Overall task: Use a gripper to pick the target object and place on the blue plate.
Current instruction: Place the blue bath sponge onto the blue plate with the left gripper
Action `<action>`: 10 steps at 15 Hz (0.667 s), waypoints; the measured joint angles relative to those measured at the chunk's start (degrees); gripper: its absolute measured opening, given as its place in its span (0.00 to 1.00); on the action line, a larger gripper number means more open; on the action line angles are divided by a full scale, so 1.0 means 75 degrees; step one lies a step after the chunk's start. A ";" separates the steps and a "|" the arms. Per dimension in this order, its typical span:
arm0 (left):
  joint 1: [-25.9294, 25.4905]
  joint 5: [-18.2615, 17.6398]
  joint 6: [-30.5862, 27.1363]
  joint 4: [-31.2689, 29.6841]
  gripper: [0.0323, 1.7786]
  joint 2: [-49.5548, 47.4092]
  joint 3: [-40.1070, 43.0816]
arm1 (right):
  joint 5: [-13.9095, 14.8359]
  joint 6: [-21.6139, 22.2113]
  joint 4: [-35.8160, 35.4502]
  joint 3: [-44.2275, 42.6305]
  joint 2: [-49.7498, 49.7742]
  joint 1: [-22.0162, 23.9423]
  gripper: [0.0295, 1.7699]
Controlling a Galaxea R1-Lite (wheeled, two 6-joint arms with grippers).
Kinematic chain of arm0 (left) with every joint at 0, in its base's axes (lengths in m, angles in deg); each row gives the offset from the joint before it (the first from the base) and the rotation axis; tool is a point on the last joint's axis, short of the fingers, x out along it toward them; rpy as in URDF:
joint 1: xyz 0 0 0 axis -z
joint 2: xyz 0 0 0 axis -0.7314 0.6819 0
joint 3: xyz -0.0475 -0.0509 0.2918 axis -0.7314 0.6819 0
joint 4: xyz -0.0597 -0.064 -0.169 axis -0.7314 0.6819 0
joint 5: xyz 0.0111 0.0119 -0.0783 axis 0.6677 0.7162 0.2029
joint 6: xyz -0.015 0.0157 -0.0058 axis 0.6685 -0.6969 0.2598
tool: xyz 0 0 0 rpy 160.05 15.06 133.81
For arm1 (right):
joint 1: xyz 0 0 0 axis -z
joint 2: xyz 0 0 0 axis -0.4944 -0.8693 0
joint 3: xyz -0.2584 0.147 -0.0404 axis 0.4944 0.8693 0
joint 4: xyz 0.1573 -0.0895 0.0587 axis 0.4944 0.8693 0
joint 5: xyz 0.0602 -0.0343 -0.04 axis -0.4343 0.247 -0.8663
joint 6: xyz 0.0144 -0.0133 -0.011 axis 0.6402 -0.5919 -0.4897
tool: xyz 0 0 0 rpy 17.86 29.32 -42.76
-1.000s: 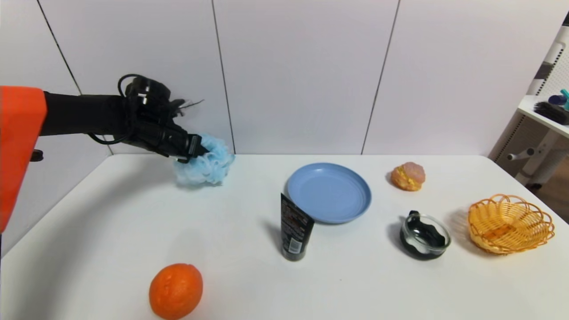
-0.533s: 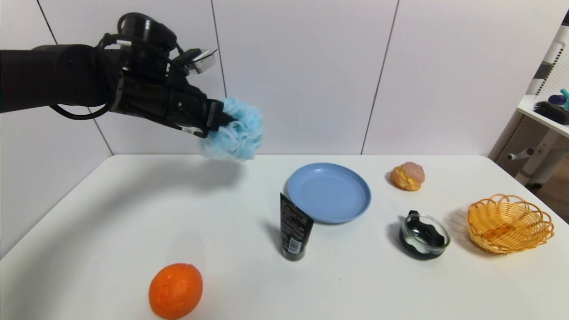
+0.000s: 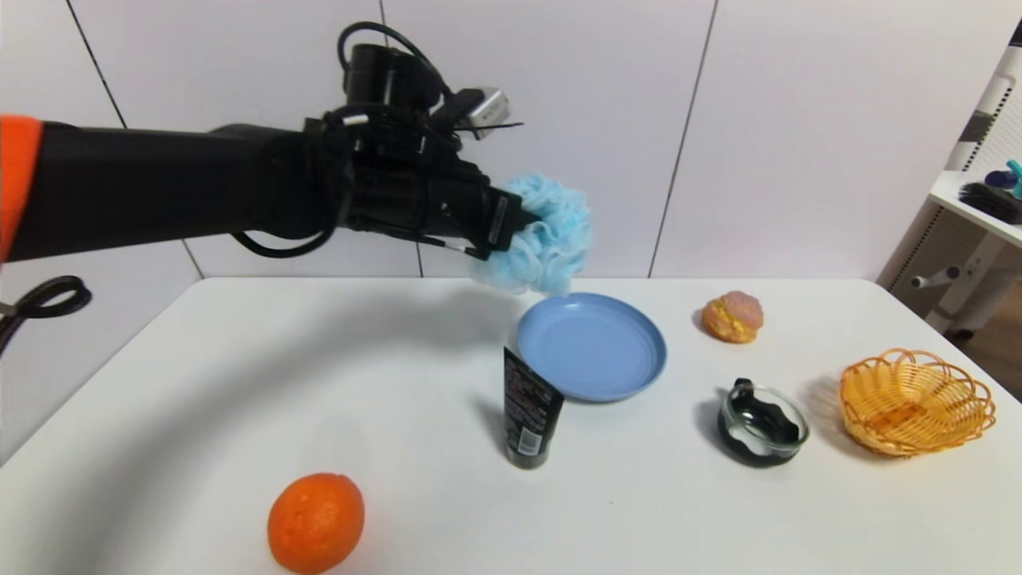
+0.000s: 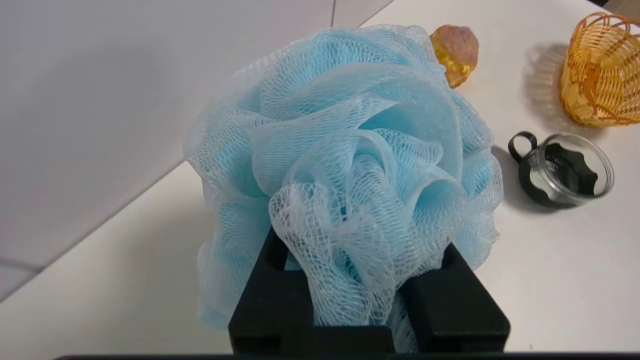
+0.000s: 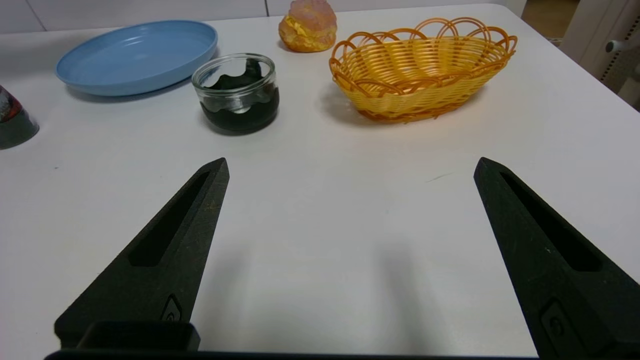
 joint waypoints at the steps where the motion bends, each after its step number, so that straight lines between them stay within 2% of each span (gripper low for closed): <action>1: 0.0119 0.0000 0.0000 -0.0367 0.24 0.0257 -0.0008 | 0.0003 0.0000 0.0007 0.0000 0.0000 0.0000 0.96; 5: 0.0315 -0.0003 -0.0007 -0.1060 0.24 0.1081 -0.0020 | 0.0003 -0.0003 0.0000 0.0000 0.0000 0.0000 0.96; 10: 0.0408 -0.0011 0.0007 -0.1097 0.22 0.1627 -0.0015 | 0.0003 -0.0003 0.0000 0.0000 0.0000 0.0003 0.96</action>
